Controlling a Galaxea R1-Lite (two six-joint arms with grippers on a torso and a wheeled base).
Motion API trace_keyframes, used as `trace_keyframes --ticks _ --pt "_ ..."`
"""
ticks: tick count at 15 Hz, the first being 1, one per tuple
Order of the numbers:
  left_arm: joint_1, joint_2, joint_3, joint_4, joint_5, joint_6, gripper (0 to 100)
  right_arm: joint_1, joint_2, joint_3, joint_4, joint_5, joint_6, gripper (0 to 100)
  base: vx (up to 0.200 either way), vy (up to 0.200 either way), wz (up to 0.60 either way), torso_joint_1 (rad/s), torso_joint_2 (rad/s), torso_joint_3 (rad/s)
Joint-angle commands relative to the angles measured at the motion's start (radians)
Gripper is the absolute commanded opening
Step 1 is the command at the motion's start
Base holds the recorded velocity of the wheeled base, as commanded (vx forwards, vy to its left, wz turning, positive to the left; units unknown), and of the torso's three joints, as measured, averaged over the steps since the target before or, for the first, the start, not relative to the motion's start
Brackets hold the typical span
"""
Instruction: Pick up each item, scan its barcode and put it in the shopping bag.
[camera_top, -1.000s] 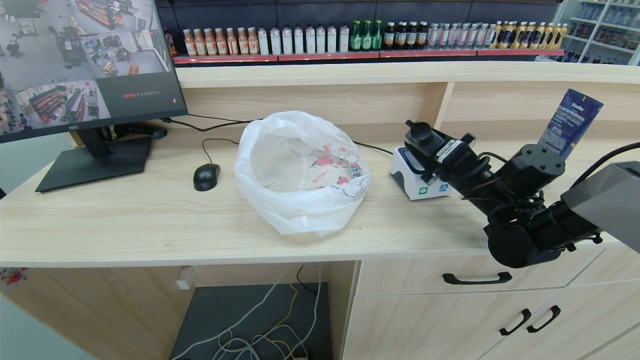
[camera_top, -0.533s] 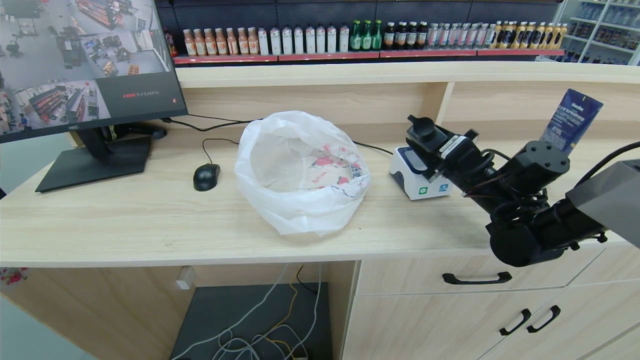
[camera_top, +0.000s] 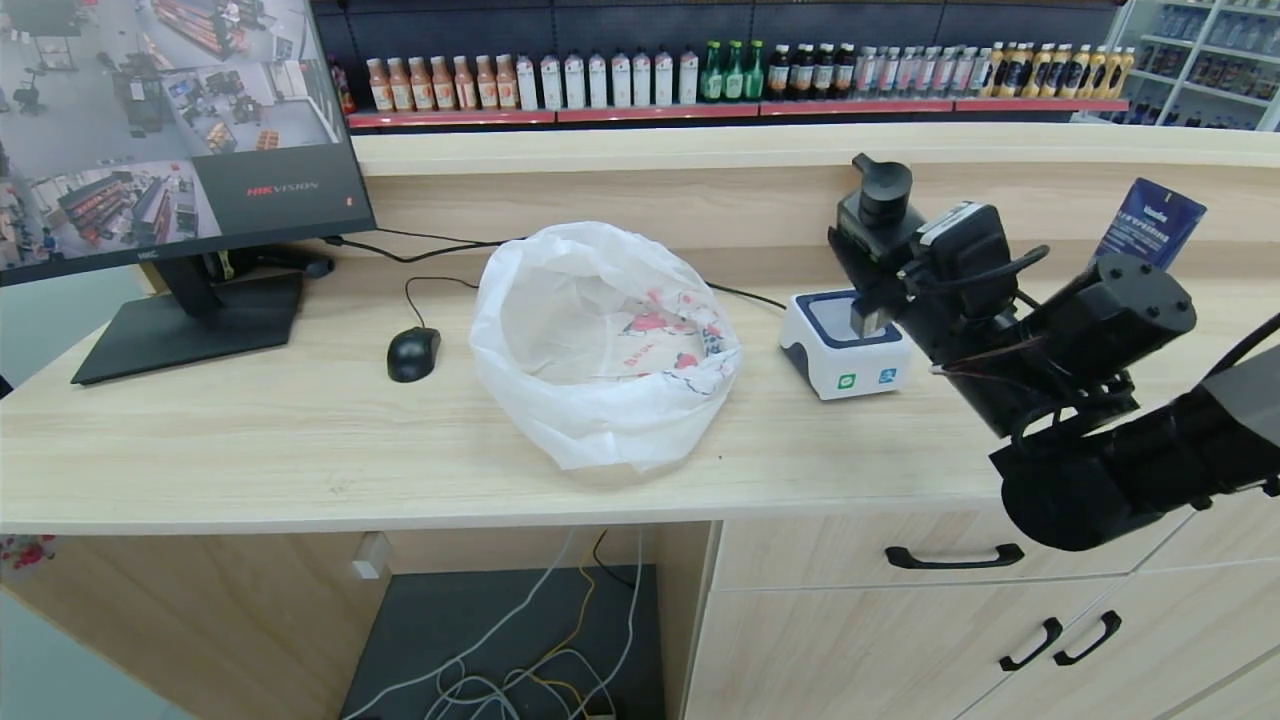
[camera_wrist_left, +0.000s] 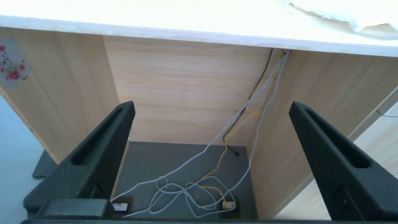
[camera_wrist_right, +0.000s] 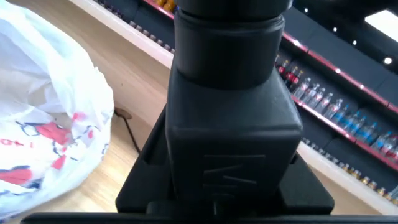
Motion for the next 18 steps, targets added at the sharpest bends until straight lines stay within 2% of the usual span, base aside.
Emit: trace_keyframes --ticks 1,2,5,7,8,10,13,16,18 --pt "0.0 0.0 0.0 0.0 0.001 0.0 100 0.039 -0.1 0.104 -0.001 -0.049 0.048 0 0.0 0.0 0.0 0.0 0.0 0.0" --pt "0.0 0.0 0.0 0.0 0.001 0.0 100 0.039 -0.117 0.122 -0.001 -0.055 0.064 0 0.0 0.0 0.0 0.0 0.0 0.0" --pt "0.0 0.0 0.0 0.0 0.001 0.0 100 0.045 -0.181 0.236 -0.001 -0.205 0.272 0 0.0 0.0 0.0 0.0 0.0 0.0" --pt "0.0 0.0 0.0 0.0 0.001 0.0 100 0.067 -0.194 0.248 -0.001 -0.305 0.416 0 0.0 0.0 0.0 0.0 0.0 0.0" --pt "0.0 0.0 0.0 0.0 0.001 0.0 100 0.087 -0.197 0.245 -0.001 -0.315 0.47 0 0.0 0.0 0.0 0.0 0.0 0.0" --pt "0.0 0.0 0.0 0.0 0.001 0.001 100 0.088 -0.21 0.257 -0.001 -0.311 0.484 0 0.0 0.0 0.0 0.0 0.0 0.0" --pt "0.0 0.0 0.0 0.0 0.001 -0.002 100 0.156 -0.195 0.273 -0.001 -0.318 0.443 0 0.0 0.0 0.0 0.0 0.0 0.0" --pt "0.0 0.0 0.0 0.0 0.001 -0.003 100 0.194 -0.215 0.294 -0.001 -0.417 0.458 0 0.0 0.0 0.0 0.0 0.0 0.0" --pt "0.0 0.0 0.0 0.0 0.001 -0.003 100 0.193 -0.201 0.282 -0.001 -0.417 0.466 0 0.0 0.2 0.0 0.0 0.0 0.002"
